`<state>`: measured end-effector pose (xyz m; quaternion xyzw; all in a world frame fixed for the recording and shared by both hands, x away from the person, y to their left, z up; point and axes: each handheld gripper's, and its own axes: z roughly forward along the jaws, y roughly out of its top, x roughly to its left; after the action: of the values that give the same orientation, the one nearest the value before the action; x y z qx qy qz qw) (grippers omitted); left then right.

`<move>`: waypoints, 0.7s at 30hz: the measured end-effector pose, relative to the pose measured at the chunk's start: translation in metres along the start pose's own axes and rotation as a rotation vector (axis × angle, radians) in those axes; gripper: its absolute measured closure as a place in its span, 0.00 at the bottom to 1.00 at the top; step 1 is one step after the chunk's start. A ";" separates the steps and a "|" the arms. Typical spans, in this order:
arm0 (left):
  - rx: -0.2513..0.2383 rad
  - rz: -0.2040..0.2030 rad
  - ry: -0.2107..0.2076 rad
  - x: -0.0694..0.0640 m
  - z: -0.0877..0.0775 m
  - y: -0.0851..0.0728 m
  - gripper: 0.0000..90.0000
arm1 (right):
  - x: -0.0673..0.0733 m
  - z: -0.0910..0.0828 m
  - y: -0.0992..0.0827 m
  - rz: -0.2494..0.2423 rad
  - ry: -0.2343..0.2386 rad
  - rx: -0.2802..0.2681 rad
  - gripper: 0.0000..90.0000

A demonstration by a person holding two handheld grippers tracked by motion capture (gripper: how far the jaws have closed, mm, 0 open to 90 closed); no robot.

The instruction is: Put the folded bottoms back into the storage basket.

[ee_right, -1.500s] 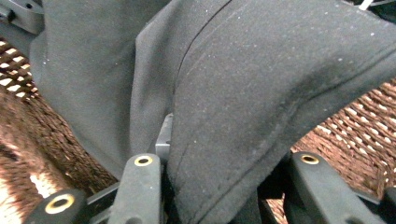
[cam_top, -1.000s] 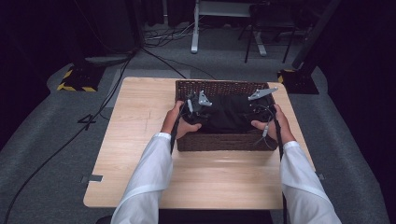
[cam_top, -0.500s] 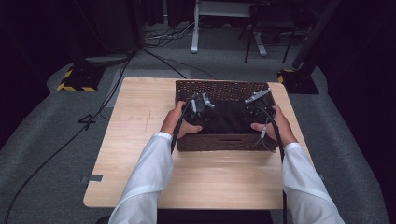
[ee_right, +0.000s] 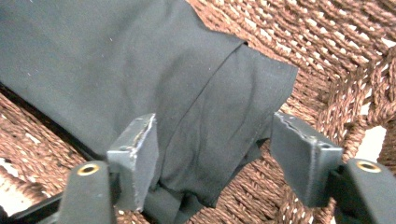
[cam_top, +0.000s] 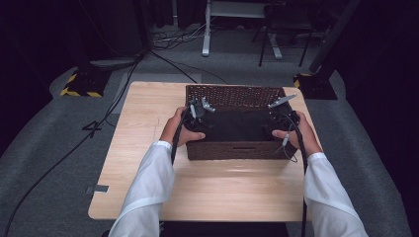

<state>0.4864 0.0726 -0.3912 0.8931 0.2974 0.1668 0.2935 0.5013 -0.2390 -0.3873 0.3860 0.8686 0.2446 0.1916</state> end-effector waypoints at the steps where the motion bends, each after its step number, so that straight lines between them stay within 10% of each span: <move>1: -0.009 -0.004 -0.004 0.001 -0.001 -0.001 0.43 | 0.000 -0.001 0.000 -0.001 0.003 -0.008 0.34; 11: -0.124 -0.046 0.008 0.006 -0.024 -0.006 0.26 | -0.001 -0.013 -0.008 0.015 0.016 -0.131 0.30; 21: -0.173 0.021 0.053 -0.002 -0.051 -0.017 0.20 | 0.009 -0.036 -0.017 -0.033 0.006 -0.207 0.26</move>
<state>0.4536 0.1044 -0.3623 0.8628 0.2799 0.2186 0.3598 0.4672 -0.2522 -0.3694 0.3490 0.8455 0.3309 0.2319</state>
